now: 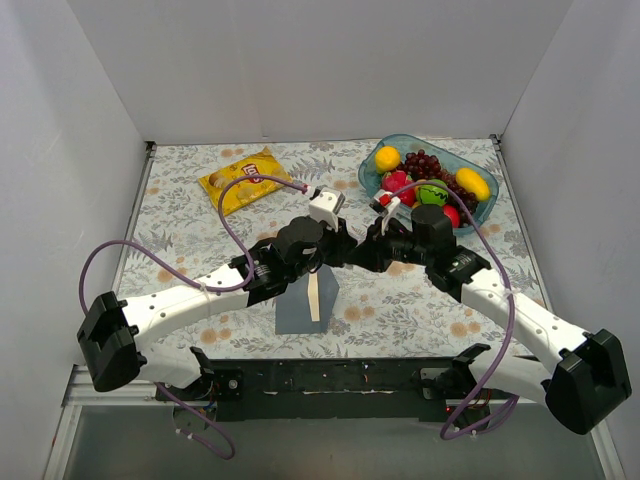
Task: Place the letter into the envelope and seal it
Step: Unscrew the solid glue.
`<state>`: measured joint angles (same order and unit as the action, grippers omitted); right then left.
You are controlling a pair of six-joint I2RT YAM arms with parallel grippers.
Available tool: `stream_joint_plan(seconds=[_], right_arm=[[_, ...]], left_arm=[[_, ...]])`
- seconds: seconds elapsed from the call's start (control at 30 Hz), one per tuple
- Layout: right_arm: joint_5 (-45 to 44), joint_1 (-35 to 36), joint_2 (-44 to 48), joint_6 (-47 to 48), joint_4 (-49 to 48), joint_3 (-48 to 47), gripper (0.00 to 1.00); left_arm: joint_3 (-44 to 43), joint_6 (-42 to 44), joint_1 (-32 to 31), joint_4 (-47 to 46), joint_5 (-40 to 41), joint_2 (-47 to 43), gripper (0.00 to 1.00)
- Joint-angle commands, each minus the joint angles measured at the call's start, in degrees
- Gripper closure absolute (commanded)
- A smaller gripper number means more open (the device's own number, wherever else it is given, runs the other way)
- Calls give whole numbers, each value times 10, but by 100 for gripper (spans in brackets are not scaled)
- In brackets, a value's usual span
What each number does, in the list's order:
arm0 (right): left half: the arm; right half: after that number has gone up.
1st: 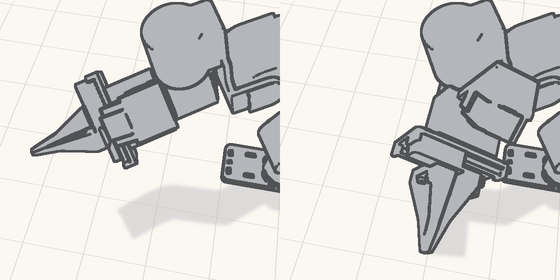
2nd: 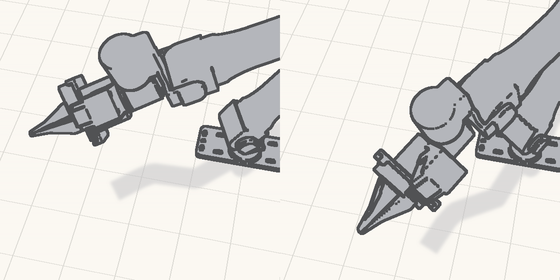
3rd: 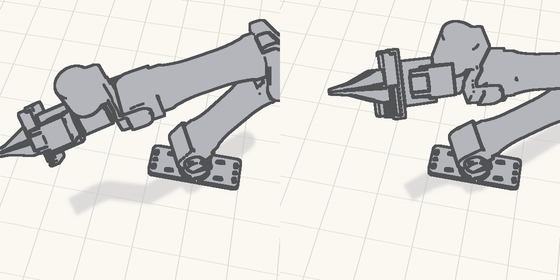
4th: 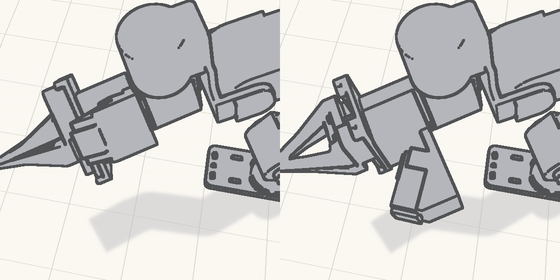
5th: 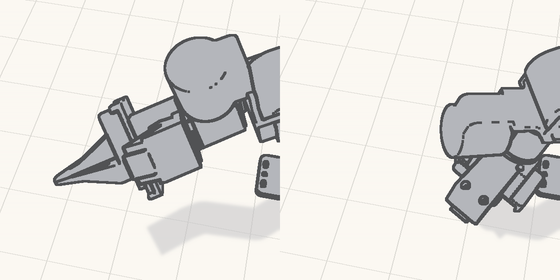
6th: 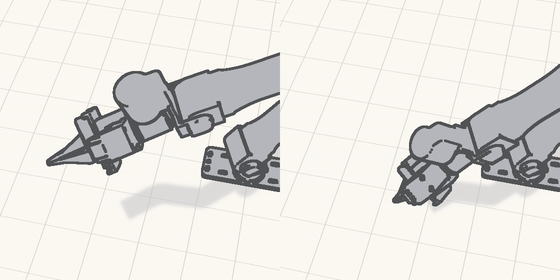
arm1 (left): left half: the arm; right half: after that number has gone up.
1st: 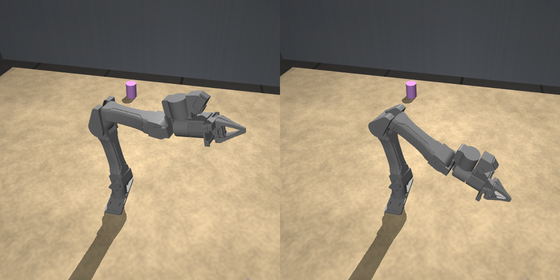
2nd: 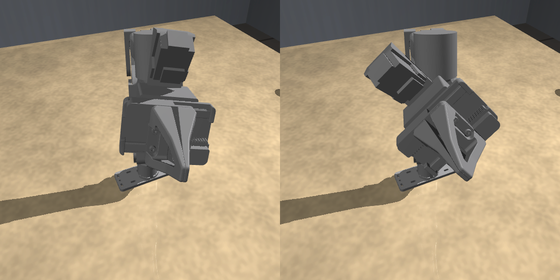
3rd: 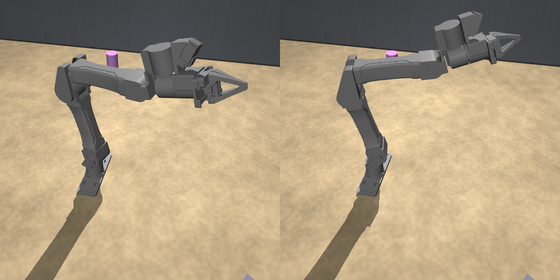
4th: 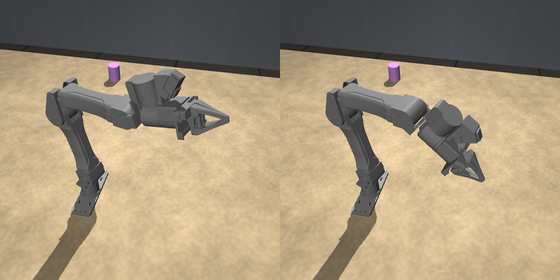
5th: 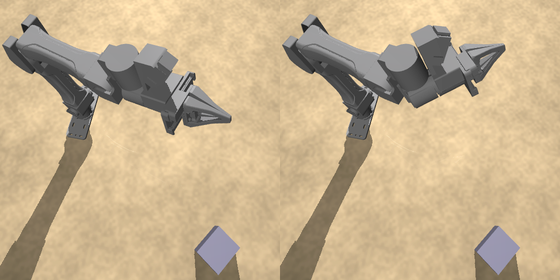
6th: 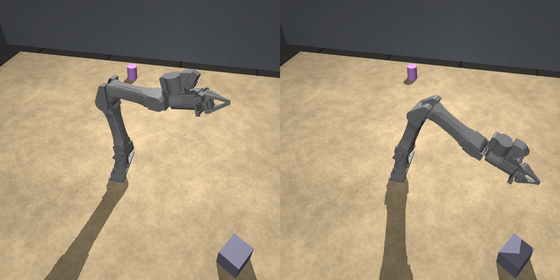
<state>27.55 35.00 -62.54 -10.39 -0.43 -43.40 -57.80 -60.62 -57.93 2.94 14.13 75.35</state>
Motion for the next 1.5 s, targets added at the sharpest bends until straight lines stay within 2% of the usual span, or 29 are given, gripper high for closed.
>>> stream_joint_plan(seconds=[0.0, 0.13, 0.23, 0.37, 0.53, 0.8, 0.83, 0.93, 0.97, 1.2, 1.27, 1.43, 1.47], right_arm=[[-11, 2, 25, -5, -39, -13, 99], [-28, 1, 42, -18, -61, 3, 99], [-35, 1, 56, -39, -93, 22, 88], [-53, 1, 73, -77, -138, 49, 80], [-76, 1, 87, -112, -187, 80, 78], [-72, 0, 76, -122, -194, 79, 75], [-70, 1, 74, -122, -194, 78, 79], [-61, 1, 72, -122, -198, 77, 99], [-60, 1, 73, -120, -198, 77, 99], [9, 0, 92, -79, -201, 75, 99], [35, -1, 102, -67, -215, 77, 99], [166, -4, 106, -60, -256, 79, 99], [201, -5, 106, -59, -272, 80, 99]], left_arm=[[12, -5, -3, -3, 4, -11, 100], [22, -16, -3, -8, 22, -24, 100], [30, -31, -3, -14, 43, -36, 100], [44, -65, -3, -27, 68, -55, 100], [57, -98, -3, -46, 88, -67, 100], [53, -95, -3, -45, 80, -65, 100], [52, -95, -3, -45, 79, -64, 100], [51, -91, -3, -47, 71, -62, 100], [52, -88, -2, -50, 66, -63, 100], [81, -49, 2, -93, -7, -100, 100], [99, -34, 5, -106, -52, -114, 100], [128, -6, 26, -140, -140, -162, 99], [136, 12, 29, -150, -200, -168, 99]])
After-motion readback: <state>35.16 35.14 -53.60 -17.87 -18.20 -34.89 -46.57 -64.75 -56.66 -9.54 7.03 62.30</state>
